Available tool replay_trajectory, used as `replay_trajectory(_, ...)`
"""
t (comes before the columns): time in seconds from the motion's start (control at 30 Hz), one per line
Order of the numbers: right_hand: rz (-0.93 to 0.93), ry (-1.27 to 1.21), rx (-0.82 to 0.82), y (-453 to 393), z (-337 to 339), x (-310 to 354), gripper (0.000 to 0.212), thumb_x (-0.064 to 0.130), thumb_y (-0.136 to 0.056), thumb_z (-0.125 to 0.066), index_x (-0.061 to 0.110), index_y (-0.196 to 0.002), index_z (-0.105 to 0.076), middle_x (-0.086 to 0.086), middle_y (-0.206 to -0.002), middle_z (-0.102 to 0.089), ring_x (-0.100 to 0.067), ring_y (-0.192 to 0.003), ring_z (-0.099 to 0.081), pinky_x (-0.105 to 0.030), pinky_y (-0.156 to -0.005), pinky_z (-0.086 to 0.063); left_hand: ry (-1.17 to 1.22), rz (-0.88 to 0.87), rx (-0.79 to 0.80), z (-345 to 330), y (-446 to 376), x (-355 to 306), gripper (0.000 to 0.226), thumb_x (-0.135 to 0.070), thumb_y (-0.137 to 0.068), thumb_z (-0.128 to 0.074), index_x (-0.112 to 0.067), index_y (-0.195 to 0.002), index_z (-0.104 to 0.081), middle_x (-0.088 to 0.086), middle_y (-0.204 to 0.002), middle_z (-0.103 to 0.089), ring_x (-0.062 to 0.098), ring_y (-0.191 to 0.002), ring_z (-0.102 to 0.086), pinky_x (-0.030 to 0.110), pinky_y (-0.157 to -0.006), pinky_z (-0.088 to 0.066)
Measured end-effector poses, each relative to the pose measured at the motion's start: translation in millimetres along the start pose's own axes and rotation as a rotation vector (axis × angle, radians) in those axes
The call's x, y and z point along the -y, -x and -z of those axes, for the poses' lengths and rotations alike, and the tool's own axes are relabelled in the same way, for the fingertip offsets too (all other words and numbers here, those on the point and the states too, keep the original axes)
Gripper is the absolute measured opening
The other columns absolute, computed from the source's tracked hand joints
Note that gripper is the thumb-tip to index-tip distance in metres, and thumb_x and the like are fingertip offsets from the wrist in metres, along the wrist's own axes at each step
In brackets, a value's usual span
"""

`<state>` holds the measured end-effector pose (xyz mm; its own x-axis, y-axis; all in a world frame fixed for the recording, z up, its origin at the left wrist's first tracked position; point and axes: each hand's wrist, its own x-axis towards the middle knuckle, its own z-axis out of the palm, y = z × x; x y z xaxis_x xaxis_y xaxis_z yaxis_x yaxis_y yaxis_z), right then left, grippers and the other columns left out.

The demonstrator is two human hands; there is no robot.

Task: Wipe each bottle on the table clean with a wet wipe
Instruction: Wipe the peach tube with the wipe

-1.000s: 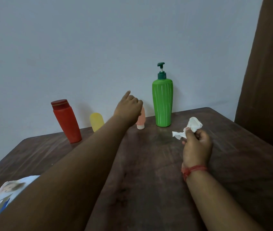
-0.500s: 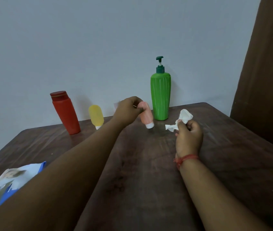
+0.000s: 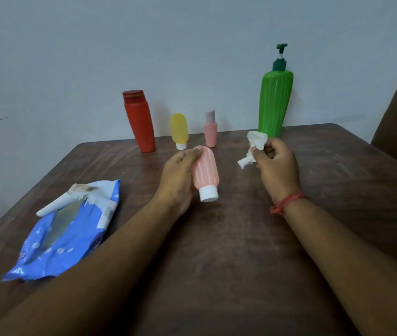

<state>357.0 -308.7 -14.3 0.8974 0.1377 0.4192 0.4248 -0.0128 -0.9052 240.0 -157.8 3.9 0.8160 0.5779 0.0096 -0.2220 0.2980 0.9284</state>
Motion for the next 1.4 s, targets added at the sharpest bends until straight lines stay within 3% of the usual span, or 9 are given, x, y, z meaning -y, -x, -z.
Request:
replay_trajectory(0.13,0.072,0.074,0.198,19.8,-14.9,5.1,0.009,0.021,-0.087,-0.070,0.027,-0.093,-0.069,-0.002,-0.095,-0.073,-0.019,-0.091,-0.069,-0.038,-0.085,-0.054,0.071,0.025,0.031,8.6,19.5,0.5,0.013,-0.021,-0.099,-0.062,-0.009,-0.097,-0.061,0.012,-0.084,-0.070,0.027,-0.075,-0.070,0.050,-0.073,-0.061)
replay_trajectory(0.27,0.256,0.174,0.220,29.0,-20.9,9.8,0.009,0.006,-0.088,-0.071,0.014,-0.092,-0.068,0.004,-0.096,-0.063,-0.010,-0.089,-0.063,-0.021,-0.081,-0.051,0.014,-0.019,0.075,8.2,23.3,2.8,0.020,-0.030,-0.102,-0.056,-0.010,-0.105,-0.058,0.011,-0.094,-0.067,0.029,-0.074,-0.070,0.042,-0.061,-0.059)
replay_trajectory(0.33,0.308,0.171,0.217,30.6,-22.9,9.5,0.009,0.008,-0.088,-0.071,0.010,-0.097,-0.070,0.002,-0.103,-0.066,-0.014,-0.096,-0.066,-0.028,-0.086,-0.055,-0.042,-0.027,0.124,8.0,21.5,5.2,0.029,-0.036,-0.103,-0.053,-0.008,-0.111,-0.056,0.013,-0.093,-0.068,0.031,-0.070,-0.068,0.041,-0.059,-0.058)
replay_trajectory(0.53,0.158,0.082,0.201,32.5,-23.3,11.7,0.035,0.001,-0.088,-0.070,0.034,-0.090,-0.060,0.006,-0.099,-0.072,-0.011,-0.097,-0.070,-0.028,-0.083,-0.057,0.005,0.192,0.150,7.6,12.6,4.0,0.053,-0.049,-0.106,-0.038,-0.002,-0.120,-0.060,0.016,-0.094,-0.070,0.026,-0.068,-0.064,0.035,-0.058,-0.055)
replay_trajectory(0.67,-0.006,-0.129,0.136,27.4,-20.8,10.1,0.025,-0.007,-0.085,-0.067,0.019,-0.088,-0.068,0.005,-0.086,-0.076,-0.010,-0.088,-0.072,-0.025,-0.079,-0.057,0.197,0.317,0.162,15.8,8.7,-1.9,0.050,-0.037,-0.106,-0.036,-0.002,-0.127,-0.064,0.016,-0.104,-0.063,0.025,-0.078,-0.062,0.034,-0.068,-0.055)
replay_trajectory(0.8,-0.210,-0.544,0.168,20.9,-18.3,10.4,0.022,-0.003,-0.090,-0.051,-0.001,-0.103,-0.068,-0.016,-0.107,-0.072,-0.024,-0.104,-0.068,-0.032,-0.093,-0.053,0.266,0.318,0.172,16.7,7.0,-2.0,0.054,-0.041,-0.104,-0.042,0.005,-0.126,-0.062,0.018,-0.101,-0.067,0.025,-0.083,-0.065,0.033,-0.072,-0.059)
replay_trajectory(0.9,-0.185,-0.745,0.179,19.6,-14.8,15.8,0.034,0.010,-0.094,-0.047,-0.013,-0.112,-0.063,-0.026,-0.122,-0.064,-0.029,-0.117,-0.064,-0.031,-0.095,-0.055,0.231,0.301,0.190,16.1,8.3,-1.0,0.058,-0.049,-0.101,-0.046,0.002,-0.122,-0.063,0.016,-0.101,-0.071,0.022,-0.082,-0.069,0.033,-0.064,-0.060)
replay_trajectory(1.1,0.127,-0.159,0.118,29.9,-18.8,20.9,0.028,-0.008,-0.088,-0.060,0.011,-0.102,-0.075,-0.005,-0.113,-0.073,-0.012,-0.108,-0.070,-0.029,-0.098,-0.054,0.070,0.226,0.203,13.9,12.2,-0.5,0.051,-0.053,-0.103,-0.039,-0.013,-0.121,-0.063,0.009,-0.097,-0.074,0.021,-0.065,-0.066,0.024,-0.041,-0.046)
replay_trajectory(1.4,0.480,0.191,0.119,42.4,-21.3,31.2,0.031,-0.005,-0.084,-0.070,0.008,-0.112,-0.068,0.002,-0.110,-0.065,-0.007,-0.099,-0.066,-0.019,-0.085,-0.056,0.126,0.233,0.280,10.2,12.7,2.6,0.048,-0.044,-0.105,-0.038,-0.005,-0.124,-0.060,0.014,-0.087,-0.066,0.023,-0.067,-0.058,0.025,-0.046,-0.042)
